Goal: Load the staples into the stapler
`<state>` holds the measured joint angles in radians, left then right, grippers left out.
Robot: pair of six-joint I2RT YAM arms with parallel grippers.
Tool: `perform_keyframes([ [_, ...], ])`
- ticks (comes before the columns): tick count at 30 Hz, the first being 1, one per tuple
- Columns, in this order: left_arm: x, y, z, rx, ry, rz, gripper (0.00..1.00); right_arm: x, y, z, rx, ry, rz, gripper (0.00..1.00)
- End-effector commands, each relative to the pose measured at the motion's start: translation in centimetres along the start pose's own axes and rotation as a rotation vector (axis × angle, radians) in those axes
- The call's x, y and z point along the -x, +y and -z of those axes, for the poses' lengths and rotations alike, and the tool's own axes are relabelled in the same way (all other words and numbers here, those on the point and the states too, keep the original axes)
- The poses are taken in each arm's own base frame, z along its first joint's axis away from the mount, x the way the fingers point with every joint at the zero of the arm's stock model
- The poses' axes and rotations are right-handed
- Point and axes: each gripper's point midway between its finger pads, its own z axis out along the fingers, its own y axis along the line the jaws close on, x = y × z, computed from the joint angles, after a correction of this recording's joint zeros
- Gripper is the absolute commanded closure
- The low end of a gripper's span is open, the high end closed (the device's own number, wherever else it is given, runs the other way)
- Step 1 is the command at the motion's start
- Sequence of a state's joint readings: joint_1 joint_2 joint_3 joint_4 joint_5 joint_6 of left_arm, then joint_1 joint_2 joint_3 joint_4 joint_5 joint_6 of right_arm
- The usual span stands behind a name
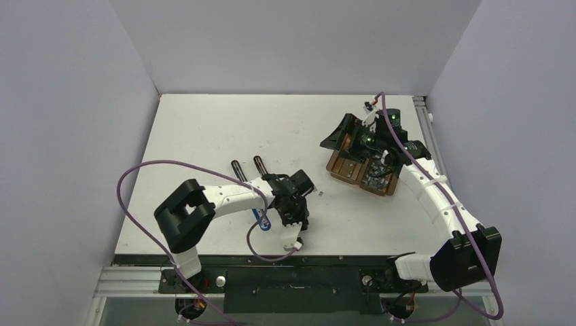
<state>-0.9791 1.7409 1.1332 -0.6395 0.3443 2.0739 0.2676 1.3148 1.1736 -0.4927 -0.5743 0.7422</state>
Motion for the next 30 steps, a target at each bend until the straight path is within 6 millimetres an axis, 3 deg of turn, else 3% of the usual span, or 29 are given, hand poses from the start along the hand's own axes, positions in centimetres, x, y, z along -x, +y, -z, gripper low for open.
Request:
perform_keyframes([
  [1,0.1,1.8,-1.3,-0.095,0.016,-0.334,1.0,1.4,0.1,1.9,-0.028,-0.075,0.062,0.18],
  [6,-0.1,1.7,-2.9,-0.166,0.037,-0.368,1.0,1.4,-0.3,2.1,-0.022,-0.068,0.057,0.18],
  [15,-0.2,1.4,-3.6,-0.218,0.068,-0.363,0.99,1.3,-0.5,2.5,-0.01,-0.069,0.054,0.17],
  [23,-0.3,1.5,-3.4,-0.2,0.108,-0.336,0.83,1.1,-1.1,2.6,-0.032,-0.077,0.051,0.14],
  [30,-0.7,2.4,-1.8,-0.144,0.165,-0.292,0.68,0.4,-2.5,2.8,-0.086,-0.075,0.042,0.11],
])
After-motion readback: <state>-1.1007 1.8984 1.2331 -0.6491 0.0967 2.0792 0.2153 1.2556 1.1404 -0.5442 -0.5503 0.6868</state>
